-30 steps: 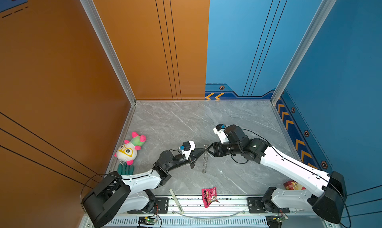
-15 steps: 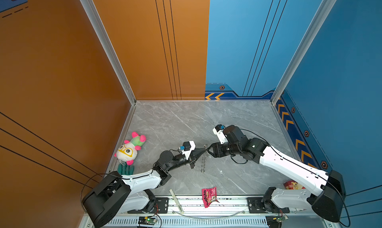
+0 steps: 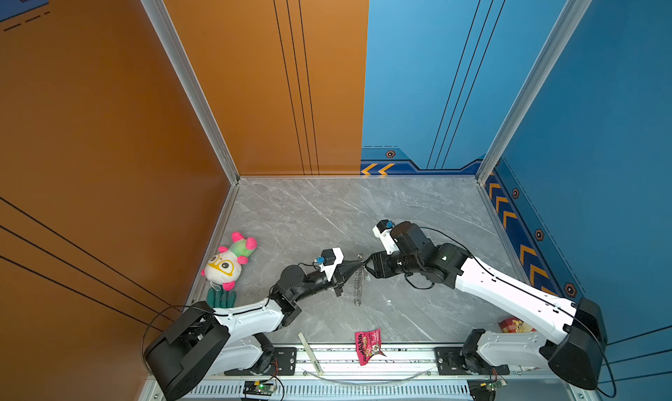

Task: Attach keys to a key ring
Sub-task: Insert the key into the keyring.

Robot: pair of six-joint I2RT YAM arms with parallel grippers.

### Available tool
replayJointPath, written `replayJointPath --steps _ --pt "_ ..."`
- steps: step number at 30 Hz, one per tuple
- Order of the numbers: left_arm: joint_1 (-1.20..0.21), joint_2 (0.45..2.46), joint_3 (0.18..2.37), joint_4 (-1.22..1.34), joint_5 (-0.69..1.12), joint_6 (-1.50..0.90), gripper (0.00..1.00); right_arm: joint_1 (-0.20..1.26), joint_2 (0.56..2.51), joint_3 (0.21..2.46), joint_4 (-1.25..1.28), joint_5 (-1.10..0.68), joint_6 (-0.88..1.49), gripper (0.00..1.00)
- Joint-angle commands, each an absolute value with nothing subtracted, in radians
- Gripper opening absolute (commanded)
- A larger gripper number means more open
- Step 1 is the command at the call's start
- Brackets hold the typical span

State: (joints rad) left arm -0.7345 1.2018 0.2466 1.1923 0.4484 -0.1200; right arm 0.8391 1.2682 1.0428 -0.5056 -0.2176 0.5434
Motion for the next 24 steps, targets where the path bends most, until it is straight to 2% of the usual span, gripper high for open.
replayJointPath --steps 1,8,14,17,19,22,24 --pt "-0.749 1.185 0.248 1.21 0.426 -0.121 0.0 0.862 1.265 1.053 -0.464 -0.244 0.525 0.58" --pt "-0.736 1.164 0.241 1.21 0.439 -0.147 0.0 0.744 1.085 0.947 -0.396 -0.181 0.413 0.57" --pt "-0.72 1.141 0.252 1.226 0.503 -0.194 0.0 0.709 0.971 0.8 -0.156 -0.403 0.184 0.55" --pt "-0.717 1.132 0.257 1.228 0.52 -0.209 0.0 0.676 0.968 0.775 -0.075 -0.529 0.163 0.54" --pt "-0.716 1.129 0.262 1.236 0.539 -0.222 0.0 0.675 0.982 0.755 -0.006 -0.608 0.165 0.5" --pt "-0.715 1.132 0.261 1.277 0.565 -0.248 0.0 0.673 1.006 0.747 0.037 -0.685 0.159 0.37" --pt "-0.71 1.139 0.263 1.299 0.58 -0.269 0.0 0.675 1.008 0.733 0.082 -0.728 0.171 0.34"
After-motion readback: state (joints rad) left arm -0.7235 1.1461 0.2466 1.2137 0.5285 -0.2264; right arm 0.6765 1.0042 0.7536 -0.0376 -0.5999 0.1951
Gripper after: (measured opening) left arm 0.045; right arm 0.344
